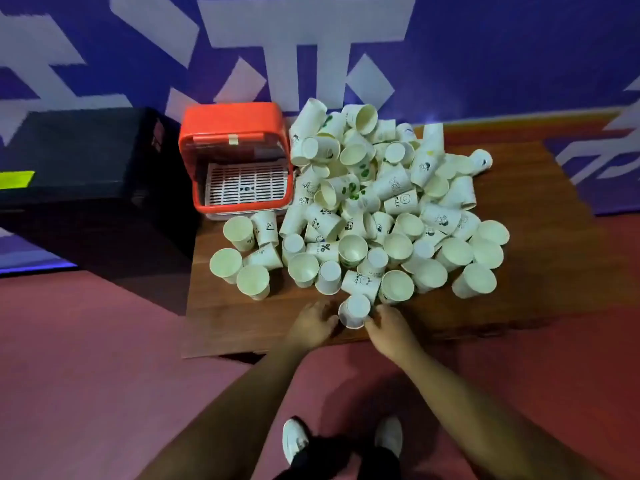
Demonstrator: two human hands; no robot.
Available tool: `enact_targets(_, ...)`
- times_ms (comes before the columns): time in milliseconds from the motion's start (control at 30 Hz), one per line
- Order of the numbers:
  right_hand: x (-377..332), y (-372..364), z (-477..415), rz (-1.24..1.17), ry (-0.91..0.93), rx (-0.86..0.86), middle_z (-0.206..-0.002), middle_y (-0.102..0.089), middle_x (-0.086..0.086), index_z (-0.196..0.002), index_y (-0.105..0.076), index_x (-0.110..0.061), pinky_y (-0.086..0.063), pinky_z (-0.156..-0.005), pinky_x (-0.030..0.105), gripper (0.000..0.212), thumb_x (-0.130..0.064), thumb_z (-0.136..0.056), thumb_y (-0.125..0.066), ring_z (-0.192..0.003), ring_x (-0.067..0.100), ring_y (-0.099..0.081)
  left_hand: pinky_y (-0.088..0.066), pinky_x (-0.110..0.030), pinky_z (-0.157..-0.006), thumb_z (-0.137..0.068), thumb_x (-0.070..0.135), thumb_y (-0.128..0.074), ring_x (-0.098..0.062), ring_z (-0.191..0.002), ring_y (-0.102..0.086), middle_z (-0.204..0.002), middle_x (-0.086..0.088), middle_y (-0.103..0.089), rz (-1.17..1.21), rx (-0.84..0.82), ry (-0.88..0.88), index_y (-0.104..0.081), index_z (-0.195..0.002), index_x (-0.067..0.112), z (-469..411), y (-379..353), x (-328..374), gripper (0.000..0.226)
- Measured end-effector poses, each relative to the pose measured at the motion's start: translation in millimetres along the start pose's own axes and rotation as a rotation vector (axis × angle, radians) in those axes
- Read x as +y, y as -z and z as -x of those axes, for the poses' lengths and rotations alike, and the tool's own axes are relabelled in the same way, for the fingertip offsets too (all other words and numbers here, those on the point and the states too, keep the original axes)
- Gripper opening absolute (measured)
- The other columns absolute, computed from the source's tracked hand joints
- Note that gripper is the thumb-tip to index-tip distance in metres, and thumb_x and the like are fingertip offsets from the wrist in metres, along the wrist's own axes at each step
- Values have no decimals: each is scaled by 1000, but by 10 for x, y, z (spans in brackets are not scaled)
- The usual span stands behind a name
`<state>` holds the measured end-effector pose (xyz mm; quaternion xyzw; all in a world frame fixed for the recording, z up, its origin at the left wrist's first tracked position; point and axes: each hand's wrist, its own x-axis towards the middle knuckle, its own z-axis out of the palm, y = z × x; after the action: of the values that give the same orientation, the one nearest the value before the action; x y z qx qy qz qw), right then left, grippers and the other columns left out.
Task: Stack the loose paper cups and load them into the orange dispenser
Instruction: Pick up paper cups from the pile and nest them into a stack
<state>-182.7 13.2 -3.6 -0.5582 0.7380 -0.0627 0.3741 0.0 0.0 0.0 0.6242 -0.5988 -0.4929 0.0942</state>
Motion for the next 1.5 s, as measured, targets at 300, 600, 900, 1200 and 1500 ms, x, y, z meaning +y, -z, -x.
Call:
enact_targets(300, -260, -223, -86, -479, -207, -24, -112, -67, 8, -113, -59, -12, -49, -91, 38, 38, -43, -91, -57, -102, 23, -63, -47, -33, -90, -96, 24, -56, -14, -100, -64, -105, 5, -71, 278, -106, 19, -66, -112, 20, -182, -70, 8, 19)
enact_targets(600, -304, -220, 60, -1045, -502, -18, -110, -63, 17, -99, -54, -9, -59, -69, 42, 30, -35, -90, -66, -98, 33, -68, -52, -29, -74, -104, 21, -49, -13, -85, -64, -91, -3, -67, 676, -138, 147, -64, -98, 15, 53, 20, -81, 18)
enact_targets(900, -169, 95, 246, -1025, -248, -181, -116, -60, 22, -105, -52, -3, -58, -78, 43, 30, -11, -84, -73, -103, 33, -66, -59, -37, -81, -95, 40, -65, -22, -97, -73, -108, -7, -74, 906, -187, 206, -63, -122, 11, -50, 143, 101, 40)
enact_targets(1200, 310, 767, -135, -613, 5, 22, -103, -67, 7, -101, -62, -14, -54, -86, 34, 18, -24, -88, -70, -96, 16, -66, -53, -30, -95, -71, 49, -79, -10, -108, -66, -121, 0, -68, 701, 68, 2, -62, -126, 23, -413, 92, 608, 63)
enact_targets(1500, 1114, 1260, -851, 313, 391, 308, -113, -52, 12, -108, -63, -7, -54, -80, 43, 46, -27, -71, -80, -104, 32, -57, -41, -20, -100, -74, 37, -86, 2, -121, -45, -128, 12, -48, 225, 185, -263, -51, -129, 33, -772, -495, 1059, 65)
